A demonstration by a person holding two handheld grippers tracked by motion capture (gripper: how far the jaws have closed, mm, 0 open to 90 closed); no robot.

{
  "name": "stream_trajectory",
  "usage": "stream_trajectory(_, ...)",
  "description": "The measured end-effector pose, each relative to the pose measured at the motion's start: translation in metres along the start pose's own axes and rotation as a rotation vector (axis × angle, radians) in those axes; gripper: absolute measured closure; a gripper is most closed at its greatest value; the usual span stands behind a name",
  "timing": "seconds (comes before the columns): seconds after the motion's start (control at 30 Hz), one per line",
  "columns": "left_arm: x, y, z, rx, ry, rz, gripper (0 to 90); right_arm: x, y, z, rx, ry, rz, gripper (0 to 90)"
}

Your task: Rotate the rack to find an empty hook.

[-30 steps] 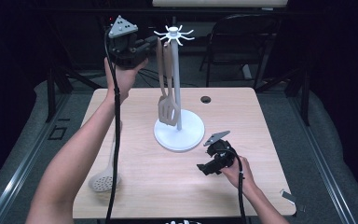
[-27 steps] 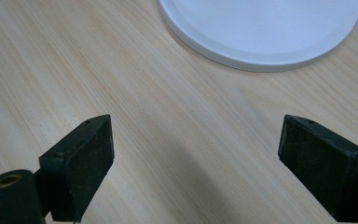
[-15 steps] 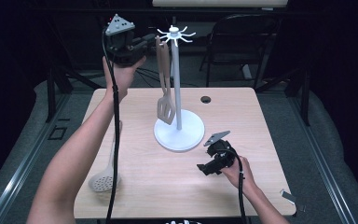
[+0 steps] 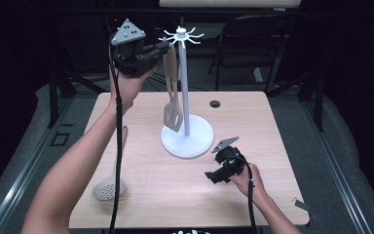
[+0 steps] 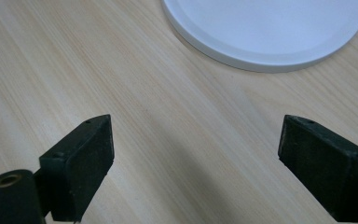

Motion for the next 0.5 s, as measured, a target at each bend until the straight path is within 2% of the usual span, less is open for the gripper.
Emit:
stream_trajectory(0.2,-0.004,-0.006,0.001,-0.01,-0.005,-0.022,90.0,0.002,0.001,0.002,0.002,-0.001,0.004,9.9)
stream_trajectory(0.5,-0.012,-0.008,0.003,-0.013,0.012,-0.043,90.0,0.002,0.002,0.002,-0.011,0.012,0.006,10.0)
Point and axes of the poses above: each handheld gripper's, and its own axes: y roughly backward along the jaws, z roughly out of its underside, x roughly to its right, the point moved 7 cm from there along -y, roughly forward along the jaws, and after that the axes turned 6 degrees about y, right-handed, at the moved point
